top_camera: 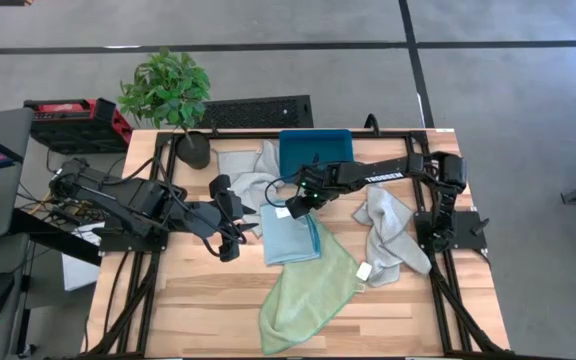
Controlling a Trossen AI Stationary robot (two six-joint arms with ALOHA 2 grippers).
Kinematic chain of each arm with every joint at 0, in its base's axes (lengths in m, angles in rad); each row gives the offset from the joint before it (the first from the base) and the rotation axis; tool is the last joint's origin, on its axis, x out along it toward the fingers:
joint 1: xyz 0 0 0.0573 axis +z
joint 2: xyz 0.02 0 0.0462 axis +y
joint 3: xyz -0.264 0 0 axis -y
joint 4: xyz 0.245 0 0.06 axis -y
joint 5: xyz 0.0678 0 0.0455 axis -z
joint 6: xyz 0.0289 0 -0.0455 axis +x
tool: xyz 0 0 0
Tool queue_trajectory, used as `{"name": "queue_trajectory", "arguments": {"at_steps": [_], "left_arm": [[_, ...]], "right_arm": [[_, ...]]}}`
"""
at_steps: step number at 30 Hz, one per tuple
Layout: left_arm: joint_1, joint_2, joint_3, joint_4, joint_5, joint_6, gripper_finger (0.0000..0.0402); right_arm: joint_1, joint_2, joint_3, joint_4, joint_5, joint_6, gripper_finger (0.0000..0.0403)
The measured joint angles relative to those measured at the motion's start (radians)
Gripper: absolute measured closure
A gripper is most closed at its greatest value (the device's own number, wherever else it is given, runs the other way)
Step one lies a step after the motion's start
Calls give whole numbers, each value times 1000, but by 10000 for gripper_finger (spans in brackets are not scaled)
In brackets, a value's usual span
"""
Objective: Fold microfiber towels
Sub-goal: Put the blue towel into the blue bin
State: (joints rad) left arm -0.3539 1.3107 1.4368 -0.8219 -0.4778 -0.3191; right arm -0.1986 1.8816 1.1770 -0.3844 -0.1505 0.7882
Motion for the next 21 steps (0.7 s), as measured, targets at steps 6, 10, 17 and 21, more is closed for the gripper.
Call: {"name": "queue_trajectory", "arguments": {"at_steps": [6, 10, 17, 21], "left_arm": [[0, 0, 0, 0, 0, 0, 269], [0, 0, 0, 0, 0, 0, 269], [0, 0, 0, 0, 0, 0, 269], [0, 0, 0, 0, 0, 0, 269]], "right_arm": [[0, 45, 0, 25, -11, -1, 232], [2, 51, 0, 37, -18, -1, 246], [0, 51, 0, 36, 21, -34, 359], [1, 51, 0, 36, 42, -53, 387]]}}
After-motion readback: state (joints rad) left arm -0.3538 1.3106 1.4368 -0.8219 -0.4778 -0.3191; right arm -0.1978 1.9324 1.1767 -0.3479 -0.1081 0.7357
